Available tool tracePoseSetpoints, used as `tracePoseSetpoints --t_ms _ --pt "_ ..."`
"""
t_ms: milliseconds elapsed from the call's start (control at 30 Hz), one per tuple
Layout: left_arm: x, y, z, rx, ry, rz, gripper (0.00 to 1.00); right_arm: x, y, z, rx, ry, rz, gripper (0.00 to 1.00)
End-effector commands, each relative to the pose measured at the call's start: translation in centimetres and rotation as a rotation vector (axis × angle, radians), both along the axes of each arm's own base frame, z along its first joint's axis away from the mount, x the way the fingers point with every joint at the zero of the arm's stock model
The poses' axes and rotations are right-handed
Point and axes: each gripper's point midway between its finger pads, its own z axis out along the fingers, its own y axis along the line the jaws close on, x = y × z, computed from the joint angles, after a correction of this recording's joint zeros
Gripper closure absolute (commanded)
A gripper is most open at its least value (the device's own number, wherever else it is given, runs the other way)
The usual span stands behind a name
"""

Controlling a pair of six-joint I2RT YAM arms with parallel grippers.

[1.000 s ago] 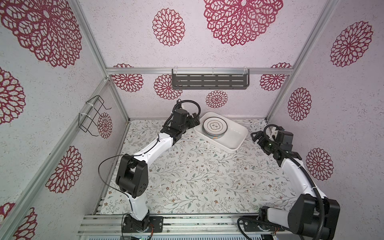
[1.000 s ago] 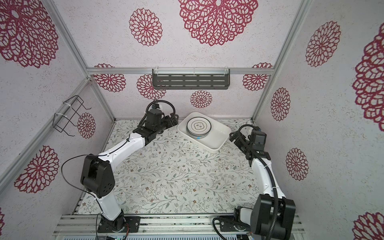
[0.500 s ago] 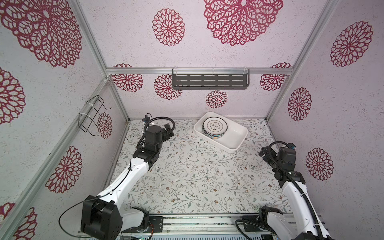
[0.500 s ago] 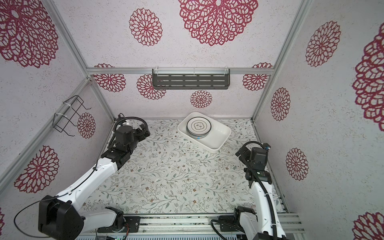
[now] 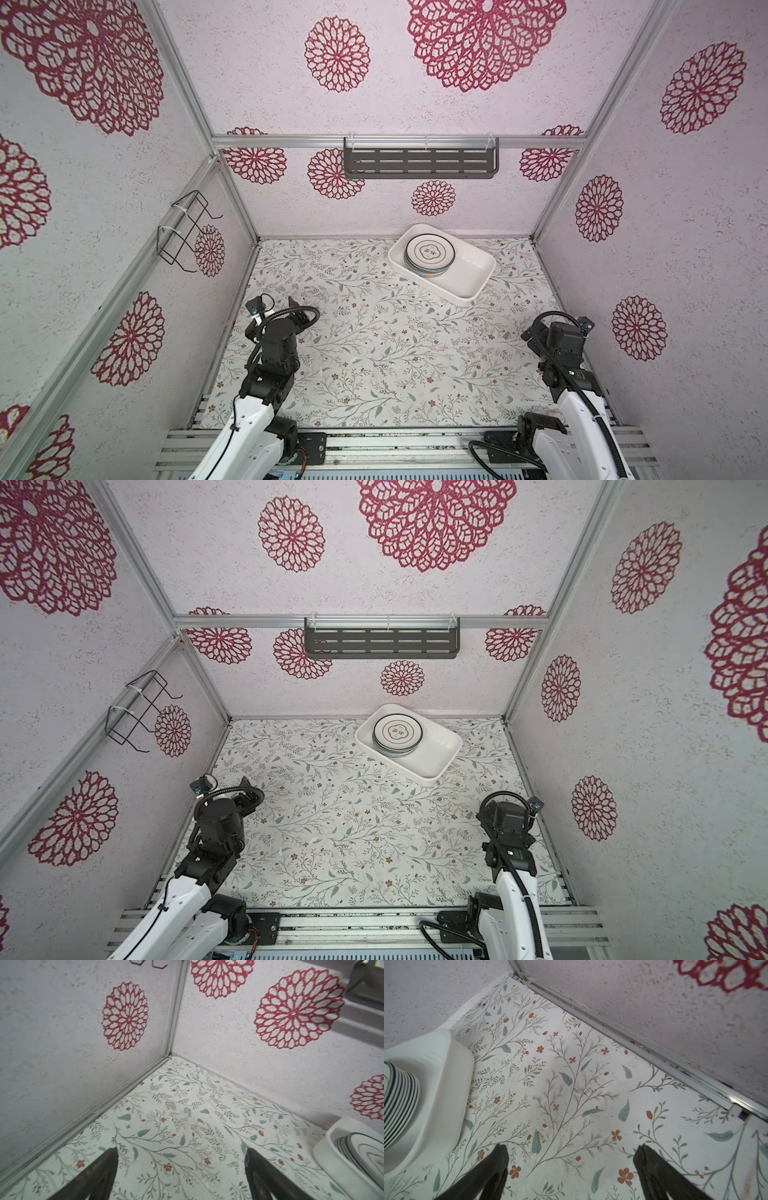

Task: Place the plates into the plastic bin on the countertop
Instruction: Reset both arms

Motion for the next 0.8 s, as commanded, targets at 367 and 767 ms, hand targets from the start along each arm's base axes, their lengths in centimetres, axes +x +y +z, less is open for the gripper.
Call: tracePoseSetpoints --t_ms 367,767 --pt "-0.8 4.4 -3.6 0.122 -0.059 0.177 0.03 2.5 -1.9 0.0 -0.185 -0.122 -0.004 0.01" --pt "5.7 5.5 -4.2 0.22 -0.076 0.082 0.03 3.2 -0.3 -0.3 -0.298 -0.233 0.149 0.01"
